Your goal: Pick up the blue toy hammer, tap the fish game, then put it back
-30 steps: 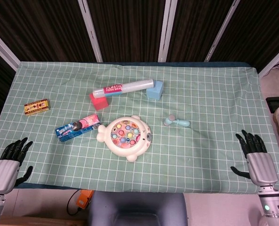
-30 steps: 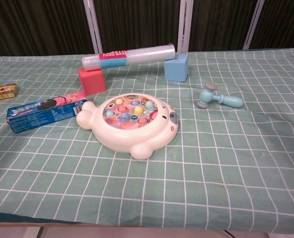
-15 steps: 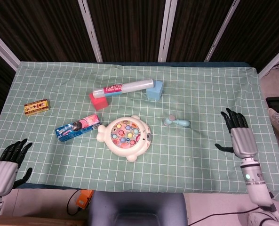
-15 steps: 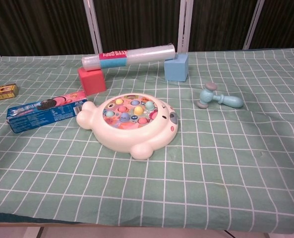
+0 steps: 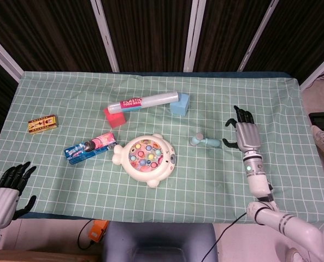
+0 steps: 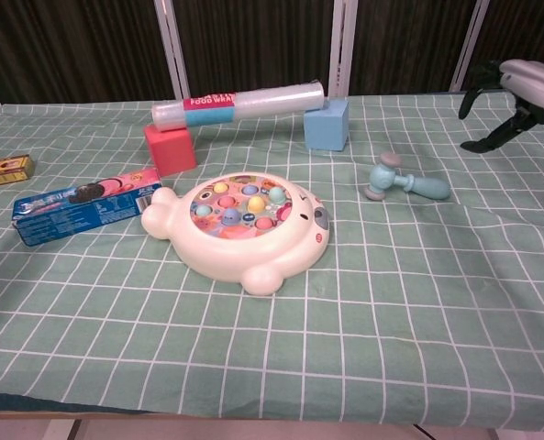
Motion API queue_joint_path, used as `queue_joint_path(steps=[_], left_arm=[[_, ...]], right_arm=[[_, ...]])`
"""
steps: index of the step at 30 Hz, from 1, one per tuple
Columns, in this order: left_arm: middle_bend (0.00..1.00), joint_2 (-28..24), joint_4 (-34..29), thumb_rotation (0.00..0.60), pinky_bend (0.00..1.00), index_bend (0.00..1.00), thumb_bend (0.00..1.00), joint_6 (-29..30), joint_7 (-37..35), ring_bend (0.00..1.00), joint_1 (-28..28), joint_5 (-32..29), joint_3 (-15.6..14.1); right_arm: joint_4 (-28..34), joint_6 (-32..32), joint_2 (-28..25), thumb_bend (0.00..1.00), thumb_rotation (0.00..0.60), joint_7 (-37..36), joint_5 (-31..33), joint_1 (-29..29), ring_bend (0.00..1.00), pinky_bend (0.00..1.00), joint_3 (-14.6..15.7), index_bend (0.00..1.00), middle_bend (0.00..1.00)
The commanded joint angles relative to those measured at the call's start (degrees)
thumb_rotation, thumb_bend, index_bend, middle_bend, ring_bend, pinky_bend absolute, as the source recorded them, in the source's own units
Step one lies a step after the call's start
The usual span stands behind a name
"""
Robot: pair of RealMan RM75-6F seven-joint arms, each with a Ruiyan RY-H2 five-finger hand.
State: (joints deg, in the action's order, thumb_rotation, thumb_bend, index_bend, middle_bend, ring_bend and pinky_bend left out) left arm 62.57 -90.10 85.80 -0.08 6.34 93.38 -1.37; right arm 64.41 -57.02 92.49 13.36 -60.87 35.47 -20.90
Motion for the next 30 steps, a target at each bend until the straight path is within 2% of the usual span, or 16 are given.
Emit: queue_joint_path(steps=[1, 15, 30], left_arm=[[0.00, 0.07, 0.01, 0.600, 0.09, 0.00, 0.40, 0.02, 0.23, 0.00, -0.06, 0.13, -0.12], [0.00, 0.16, -0.22, 0.600, 0.09, 0.00, 0.40, -0.35, 0.76, 0.00, 0.05, 0.09, -0.21], [0.00, -0.03, -0.29, 0.600, 0.09, 0.00, 0.40, -0.15, 0.99, 0.00, -0.18, -0.02, -0.27]], right_arm=[[-2.02, 1.26, 1.71, 0.41, 0.600, 0.59, 0.72, 1.36, 0.00, 0.00, 0.20, 0.54, 0.14], [-6.04, 4.26, 5.58, 0.48, 0.600, 1.16, 2.24, 3.94, 0.00, 0.00, 2.16, 0.60, 0.17], [-11.35, 5.25, 10.59, 0.50, 0.600, 2.49, 3.71, 6.99, 0.00, 0.00, 1.88, 0.61, 0.17]])
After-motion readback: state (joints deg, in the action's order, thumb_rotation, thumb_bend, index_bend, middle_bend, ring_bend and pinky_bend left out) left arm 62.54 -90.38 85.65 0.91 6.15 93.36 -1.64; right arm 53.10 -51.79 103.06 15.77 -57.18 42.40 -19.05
